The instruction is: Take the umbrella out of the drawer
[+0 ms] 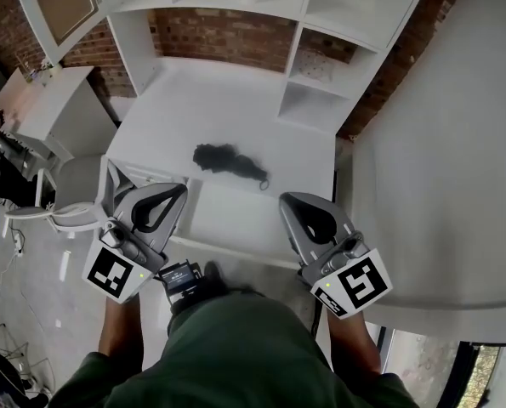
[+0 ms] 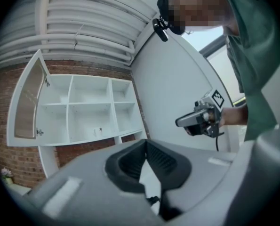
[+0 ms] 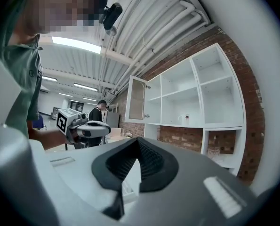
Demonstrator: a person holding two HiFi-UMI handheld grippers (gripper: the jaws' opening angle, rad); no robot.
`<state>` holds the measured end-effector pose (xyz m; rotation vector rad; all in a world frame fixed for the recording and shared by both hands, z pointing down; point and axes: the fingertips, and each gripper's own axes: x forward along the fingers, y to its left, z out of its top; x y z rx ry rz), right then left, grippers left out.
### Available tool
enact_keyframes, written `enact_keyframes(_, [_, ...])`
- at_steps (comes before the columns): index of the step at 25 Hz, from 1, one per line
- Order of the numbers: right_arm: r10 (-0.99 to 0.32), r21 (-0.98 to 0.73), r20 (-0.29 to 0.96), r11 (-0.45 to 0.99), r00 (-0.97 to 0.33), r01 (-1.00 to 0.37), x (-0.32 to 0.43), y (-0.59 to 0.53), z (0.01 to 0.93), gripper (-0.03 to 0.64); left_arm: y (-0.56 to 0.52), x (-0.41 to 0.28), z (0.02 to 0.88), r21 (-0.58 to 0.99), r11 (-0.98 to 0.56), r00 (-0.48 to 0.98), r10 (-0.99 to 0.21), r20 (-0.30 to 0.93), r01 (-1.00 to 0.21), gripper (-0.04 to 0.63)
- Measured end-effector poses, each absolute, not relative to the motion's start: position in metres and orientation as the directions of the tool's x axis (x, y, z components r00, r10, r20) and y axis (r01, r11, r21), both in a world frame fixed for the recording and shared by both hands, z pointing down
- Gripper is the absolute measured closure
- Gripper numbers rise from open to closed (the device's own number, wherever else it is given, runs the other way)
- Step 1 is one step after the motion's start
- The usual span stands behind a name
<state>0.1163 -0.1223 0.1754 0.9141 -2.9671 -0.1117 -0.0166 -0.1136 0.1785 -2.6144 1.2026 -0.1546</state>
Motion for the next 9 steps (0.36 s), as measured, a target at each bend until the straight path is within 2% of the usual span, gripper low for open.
enact_keyframes(9, [-0.590,0.080,0.017,0.805,-0.807,-0.587,0.134,-0.107,0.177,0.611,-0.096,-0.007,0.178,-0.274,-0.633,0.659,-0.752,-0.002,-0.724,0.592])
